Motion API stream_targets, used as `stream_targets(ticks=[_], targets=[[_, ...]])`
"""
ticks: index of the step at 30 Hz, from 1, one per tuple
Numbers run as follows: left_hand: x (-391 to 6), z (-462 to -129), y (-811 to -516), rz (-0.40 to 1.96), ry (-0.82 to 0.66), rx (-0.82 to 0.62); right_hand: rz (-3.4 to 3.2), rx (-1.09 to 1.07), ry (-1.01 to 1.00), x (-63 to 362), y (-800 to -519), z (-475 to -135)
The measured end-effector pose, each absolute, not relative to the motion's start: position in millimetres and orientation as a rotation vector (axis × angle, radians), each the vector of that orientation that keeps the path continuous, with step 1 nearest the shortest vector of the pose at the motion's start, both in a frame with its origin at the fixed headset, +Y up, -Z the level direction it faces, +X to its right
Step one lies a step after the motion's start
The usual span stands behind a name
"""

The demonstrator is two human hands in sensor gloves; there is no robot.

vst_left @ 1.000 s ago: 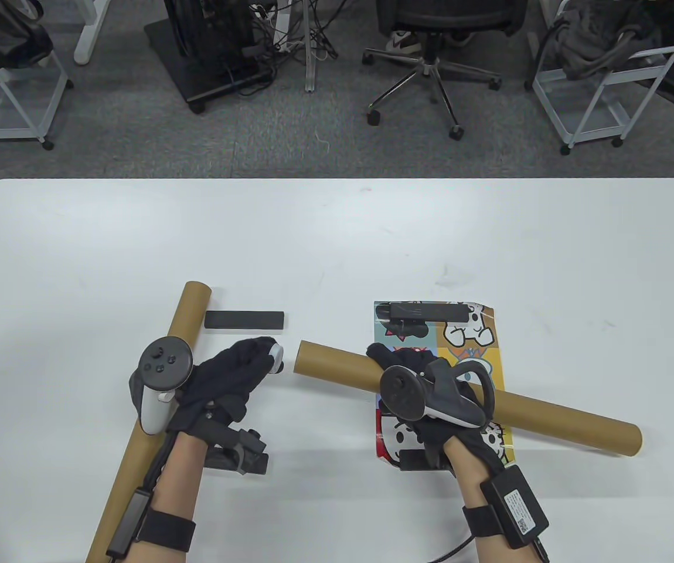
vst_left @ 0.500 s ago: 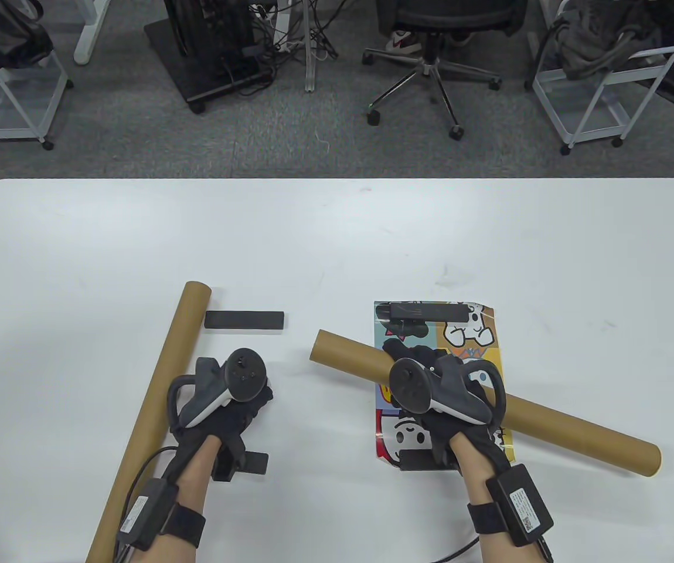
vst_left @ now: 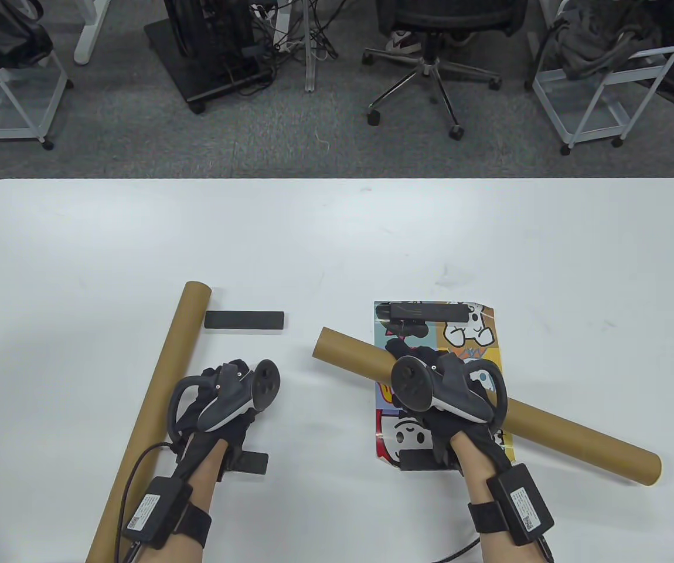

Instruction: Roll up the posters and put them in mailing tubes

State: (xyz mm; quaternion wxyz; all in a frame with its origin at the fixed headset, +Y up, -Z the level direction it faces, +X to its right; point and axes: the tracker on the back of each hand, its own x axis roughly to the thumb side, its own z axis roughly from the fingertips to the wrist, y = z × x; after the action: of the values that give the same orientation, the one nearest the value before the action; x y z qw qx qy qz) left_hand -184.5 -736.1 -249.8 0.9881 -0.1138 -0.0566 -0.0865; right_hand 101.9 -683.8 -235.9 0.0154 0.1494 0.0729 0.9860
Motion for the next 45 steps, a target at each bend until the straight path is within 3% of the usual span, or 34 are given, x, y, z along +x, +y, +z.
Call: stream_targets(ticks=[6, 14, 20, 29, 35, 45], targets=[[-193.0, -247.6, -717.5, -0.105, -0.068, -0.242, 3.067, 0.456, 0.23, 102.8, -683.9, -236.5], [-213.3, -240.9, -692.1, 0.032, -0.045, -0.127, 3.049, 0.273, 0.271, 117.6, -681.1, -251.8], [-220.6, -241.9, -691.6, 0.051, -0.03, -0.118, 2.983, -0.001, 0.362, 158.4, -677.1, -264.9], [-215.9, -241.7, -691.4, 0.049, -0.052, -0.117, 2.847, -0.395, 0.454, 244.7, -692.9, -261.2], [-215.0, -242.1, -689.8, 0.058, -0.052, -0.11, 2.821, -0.518, 0.507, 279.4, -702.3, -256.1], [-214.0, -243.5, -690.8, 0.055, -0.056, -0.125, 2.846, -0.651, 0.582, 302.0, -731.9, -258.4]])
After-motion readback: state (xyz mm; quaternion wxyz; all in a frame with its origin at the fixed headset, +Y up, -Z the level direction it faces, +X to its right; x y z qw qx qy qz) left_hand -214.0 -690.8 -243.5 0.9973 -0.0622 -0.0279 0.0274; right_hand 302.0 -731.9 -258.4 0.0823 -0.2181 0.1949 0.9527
